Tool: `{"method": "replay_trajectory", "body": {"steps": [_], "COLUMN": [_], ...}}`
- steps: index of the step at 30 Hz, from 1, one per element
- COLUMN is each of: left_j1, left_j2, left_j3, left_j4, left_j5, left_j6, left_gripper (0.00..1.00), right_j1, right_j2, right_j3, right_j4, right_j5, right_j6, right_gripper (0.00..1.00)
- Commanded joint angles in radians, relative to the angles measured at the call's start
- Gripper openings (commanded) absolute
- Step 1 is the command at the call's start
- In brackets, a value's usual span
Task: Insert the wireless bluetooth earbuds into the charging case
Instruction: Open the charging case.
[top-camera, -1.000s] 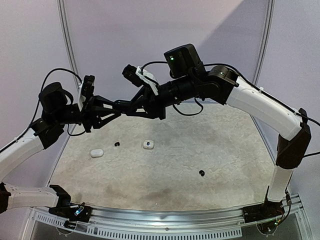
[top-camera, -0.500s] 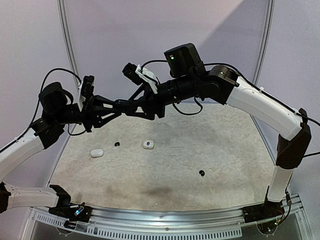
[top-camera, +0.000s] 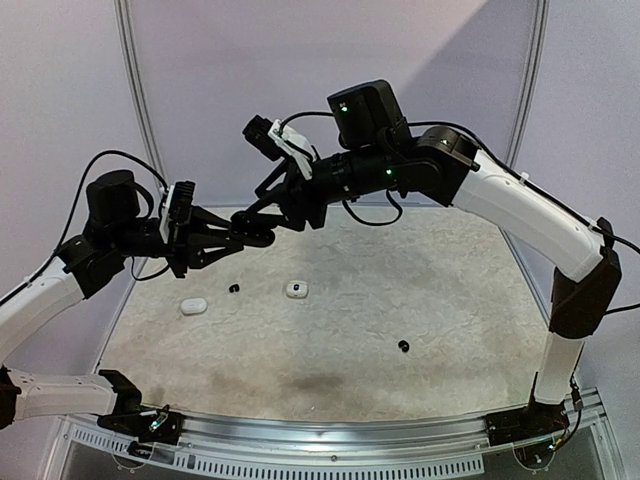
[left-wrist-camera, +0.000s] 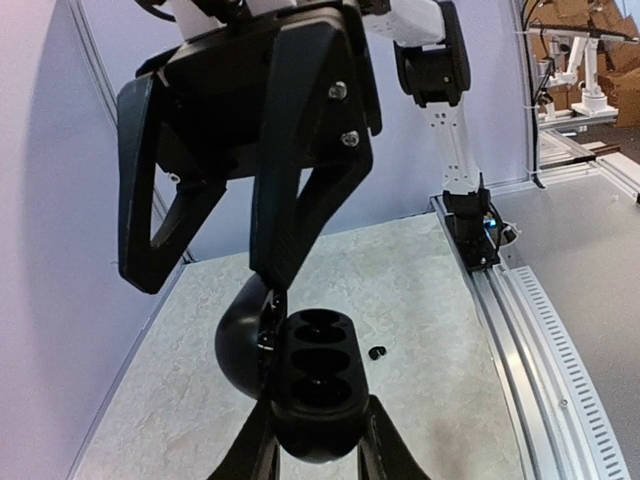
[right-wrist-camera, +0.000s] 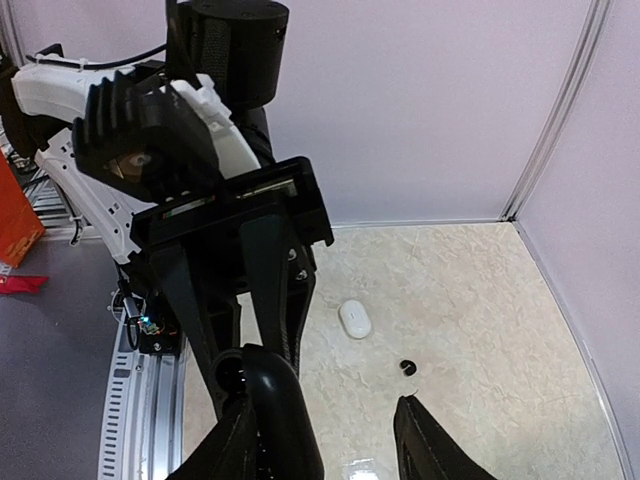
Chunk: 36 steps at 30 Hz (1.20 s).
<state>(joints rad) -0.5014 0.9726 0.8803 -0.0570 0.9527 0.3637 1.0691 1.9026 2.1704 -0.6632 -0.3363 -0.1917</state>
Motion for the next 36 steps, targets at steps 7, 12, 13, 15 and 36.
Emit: {"method": "replay_trajectory", "body": {"steps": [7, 12, 13, 15, 36], "left_j1": [-0.017, -0.017, -0.017, -0.018, -0.016], "left_j2": [-0.022, -0.015, -0.015, -0.014, -0.007], "left_j3": [-0.021, -0.073, -0.081, -0.095, -0.242], "left_j4": [0.163, 0.32, 0.345, 0.358, 0.453], "left_j5": [0.008, 0.014, 0.02, 0.029, -0.139], "left_j6": [-0.2, -0.428, -0.456, -0.474, -0.601], "left_gripper": [0.0, 0.0, 0.0, 0.0, 0.0], "right_j1": [-0.006, -0.025, -0.03, -0.037, -0.064], "right_j2": [0.035, 0.046, 0.048, 0.052, 0.068], "right_j3": [0.013, 0.012, 0.012, 0.014, 0.015], "right_j4": [-0.032, -0.049, -0.049, -0.048, 0.06], "right_j5": [0.042, 0.077, 0.082, 0.084, -0.217], "right_j6": [0.02, 0.046, 0.061, 0.079, 0.168], "right_gripper": [0.47, 0.46, 0.45, 0.44, 0.57]}}
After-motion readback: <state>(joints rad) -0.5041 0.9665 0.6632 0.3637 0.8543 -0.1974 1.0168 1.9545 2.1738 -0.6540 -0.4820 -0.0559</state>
